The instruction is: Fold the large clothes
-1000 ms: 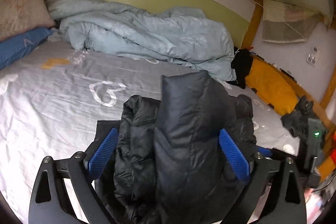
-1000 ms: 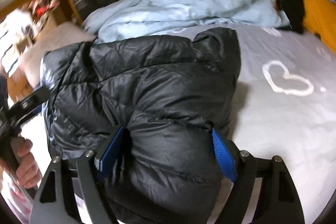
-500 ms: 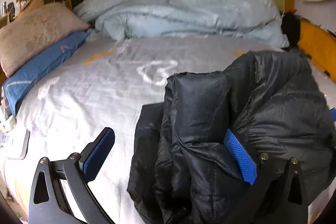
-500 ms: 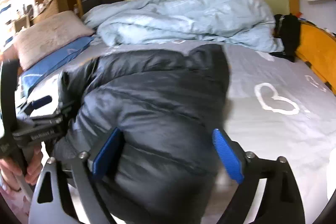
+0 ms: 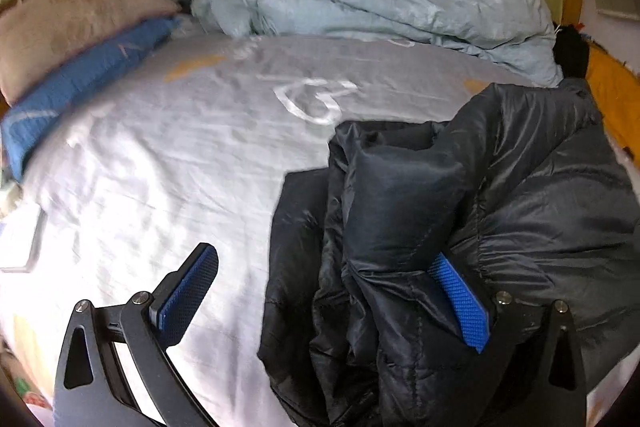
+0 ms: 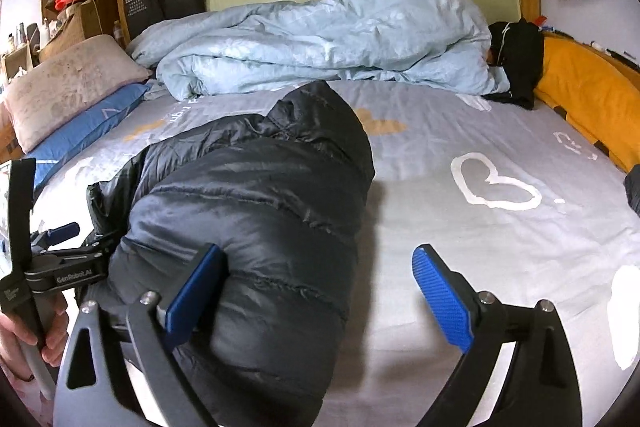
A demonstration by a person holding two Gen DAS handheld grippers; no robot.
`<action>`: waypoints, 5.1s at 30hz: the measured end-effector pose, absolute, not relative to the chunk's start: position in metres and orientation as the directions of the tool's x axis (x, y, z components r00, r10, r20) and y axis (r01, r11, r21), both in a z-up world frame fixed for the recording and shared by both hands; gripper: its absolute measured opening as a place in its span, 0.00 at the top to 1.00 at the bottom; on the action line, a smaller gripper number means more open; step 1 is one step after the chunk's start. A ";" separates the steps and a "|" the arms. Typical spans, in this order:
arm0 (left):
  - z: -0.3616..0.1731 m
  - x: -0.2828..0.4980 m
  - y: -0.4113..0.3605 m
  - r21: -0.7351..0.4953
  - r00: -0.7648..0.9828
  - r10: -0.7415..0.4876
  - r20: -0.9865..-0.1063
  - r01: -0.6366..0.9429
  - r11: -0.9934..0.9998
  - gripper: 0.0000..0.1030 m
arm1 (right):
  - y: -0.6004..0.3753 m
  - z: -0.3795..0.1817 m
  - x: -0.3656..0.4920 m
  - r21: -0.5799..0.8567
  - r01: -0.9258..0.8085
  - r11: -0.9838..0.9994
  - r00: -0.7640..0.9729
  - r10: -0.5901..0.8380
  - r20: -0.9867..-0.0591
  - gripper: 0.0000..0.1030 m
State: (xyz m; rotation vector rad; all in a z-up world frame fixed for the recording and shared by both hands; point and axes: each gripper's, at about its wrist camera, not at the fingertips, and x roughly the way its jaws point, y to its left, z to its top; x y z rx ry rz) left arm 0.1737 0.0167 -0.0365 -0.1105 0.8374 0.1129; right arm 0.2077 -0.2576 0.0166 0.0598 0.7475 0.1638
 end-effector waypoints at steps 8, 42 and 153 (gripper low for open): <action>-0.023 0.166 0.040 -0.381 0.662 -0.263 -0.701 -0.037 0.924 0.02 | -0.260 -0.003 0.222 0.242 -0.162 0.957 0.626 0.289 -0.724 0.08; -0.028 0.173 0.045 -0.612 0.538 -0.533 -0.653 0.039 0.790 0.58 | -0.268 -0.009 0.221 0.486 -0.201 0.851 0.546 0.509 -0.665 0.57; -0.030 0.168 -0.107 -0.032 0.917 -0.163 -0.364 0.163 0.986 0.00 | -0.307 -0.006 0.161 -0.148 0.312 0.939 0.882 -0.344 -0.323 0.00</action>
